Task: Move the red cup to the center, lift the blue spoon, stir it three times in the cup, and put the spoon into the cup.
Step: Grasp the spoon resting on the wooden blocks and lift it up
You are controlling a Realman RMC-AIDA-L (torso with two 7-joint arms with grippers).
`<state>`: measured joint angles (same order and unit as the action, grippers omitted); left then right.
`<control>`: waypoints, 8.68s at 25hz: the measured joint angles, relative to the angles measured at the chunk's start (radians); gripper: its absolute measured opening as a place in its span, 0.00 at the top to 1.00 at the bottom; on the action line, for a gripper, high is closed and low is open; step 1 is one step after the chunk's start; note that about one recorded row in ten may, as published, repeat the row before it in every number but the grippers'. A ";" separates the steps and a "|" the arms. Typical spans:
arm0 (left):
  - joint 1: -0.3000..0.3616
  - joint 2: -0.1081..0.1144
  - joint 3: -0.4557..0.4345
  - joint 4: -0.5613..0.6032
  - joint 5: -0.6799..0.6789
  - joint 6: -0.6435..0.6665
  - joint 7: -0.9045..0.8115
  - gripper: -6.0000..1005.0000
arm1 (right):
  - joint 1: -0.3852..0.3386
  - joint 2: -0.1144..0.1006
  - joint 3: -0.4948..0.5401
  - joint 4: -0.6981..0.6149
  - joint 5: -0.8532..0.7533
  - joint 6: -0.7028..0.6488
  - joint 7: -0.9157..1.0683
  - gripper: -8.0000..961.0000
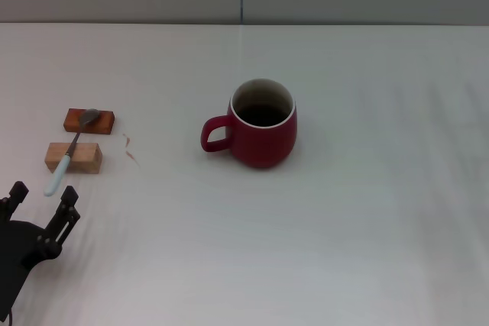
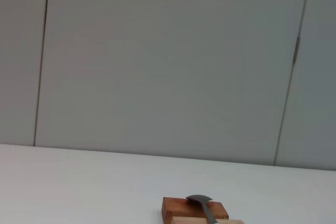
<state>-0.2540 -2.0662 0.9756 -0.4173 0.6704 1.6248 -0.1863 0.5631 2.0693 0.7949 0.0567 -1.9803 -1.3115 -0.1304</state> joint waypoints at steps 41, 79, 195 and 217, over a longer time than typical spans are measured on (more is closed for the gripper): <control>-0.061 -0.002 -0.002 0.100 0.036 -0.167 -0.046 0.29 | -0.035 0.003 0.000 0.006 0.000 -0.052 0.000 0.27; -0.055 -0.005 -0.009 0.157 0.040 -0.206 -0.099 0.58 | -0.047 0.002 -0.002 0.002 -0.002 -0.052 0.000 0.27; -0.056 -0.012 -0.037 0.145 0.051 -0.201 -0.090 0.86 | -0.071 0.002 -0.005 0.002 -0.005 -0.077 0.000 0.28; -0.036 0.007 0.035 0.288 0.051 -0.018 -0.439 0.86 | -0.073 0.003 -0.005 0.002 -0.005 -0.078 0.000 0.28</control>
<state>-0.2899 -2.0595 1.0109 -0.1288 0.7211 1.6068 -0.6255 0.4903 2.0724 0.7899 0.0583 -1.9849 -1.3899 -0.1304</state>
